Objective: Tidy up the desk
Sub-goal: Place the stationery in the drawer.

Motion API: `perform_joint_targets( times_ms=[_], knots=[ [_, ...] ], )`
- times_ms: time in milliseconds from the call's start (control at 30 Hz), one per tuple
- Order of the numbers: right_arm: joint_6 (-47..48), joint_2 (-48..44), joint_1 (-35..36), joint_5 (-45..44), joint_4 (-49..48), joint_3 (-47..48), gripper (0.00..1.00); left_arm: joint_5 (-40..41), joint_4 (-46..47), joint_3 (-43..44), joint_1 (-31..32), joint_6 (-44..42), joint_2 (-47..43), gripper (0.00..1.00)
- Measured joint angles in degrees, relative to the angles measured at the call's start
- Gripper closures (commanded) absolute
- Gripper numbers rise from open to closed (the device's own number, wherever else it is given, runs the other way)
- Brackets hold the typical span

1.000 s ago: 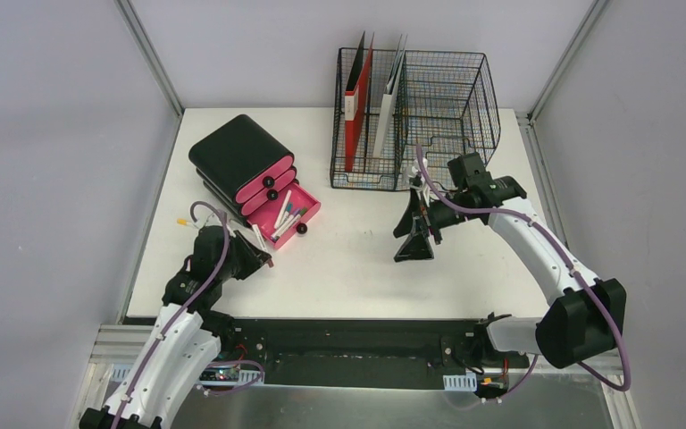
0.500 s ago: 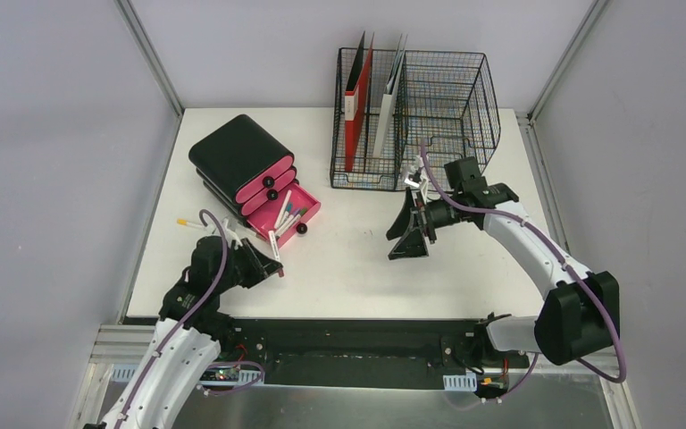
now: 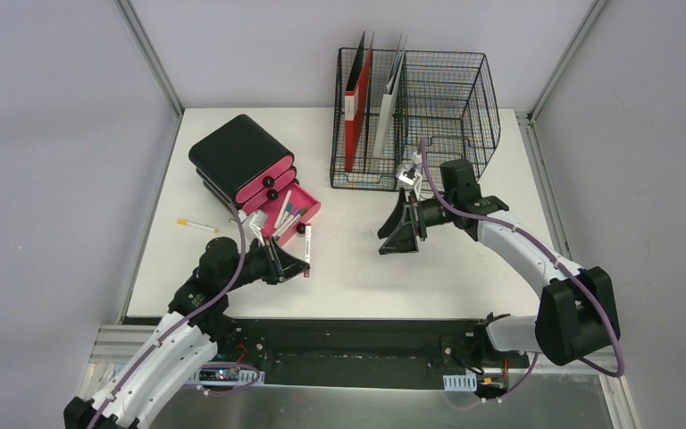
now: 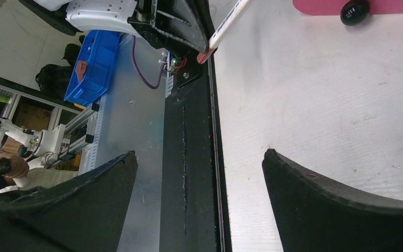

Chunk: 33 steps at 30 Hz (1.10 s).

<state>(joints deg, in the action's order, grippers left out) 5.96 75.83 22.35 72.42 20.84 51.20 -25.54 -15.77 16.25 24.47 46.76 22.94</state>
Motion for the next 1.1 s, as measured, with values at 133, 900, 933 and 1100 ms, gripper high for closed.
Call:
perform_joint_targets(
  times_ms=[133, 900, 933, 1100],
  knots=[
    [-3.02, 0.13, 0.2, -0.61, -3.37, -0.48, 0.08, 1.6, 9.31, 0.02, 8.5, -2.34, 5.75, 1.0],
    [-30.29, -1.51, 2.43, -12.76, -28.83, -8.07, 0.35, 28.09, 53.22, 6.19, 35.63, -14.78, 44.61, 1.0],
    [-30.56, -1.46, 2.64, -12.72, -29.05, -8.09, 0.45, 28.52, 53.9, 6.23, 35.98, -14.73, 44.78, 1.0],
    [-31.39, -0.74, 2.82, -12.41, -30.1, -8.15, 1.0, 30.6, 57.59, 6.75, 37.13, -14.71, 46.21, 1.0]
  ],
)
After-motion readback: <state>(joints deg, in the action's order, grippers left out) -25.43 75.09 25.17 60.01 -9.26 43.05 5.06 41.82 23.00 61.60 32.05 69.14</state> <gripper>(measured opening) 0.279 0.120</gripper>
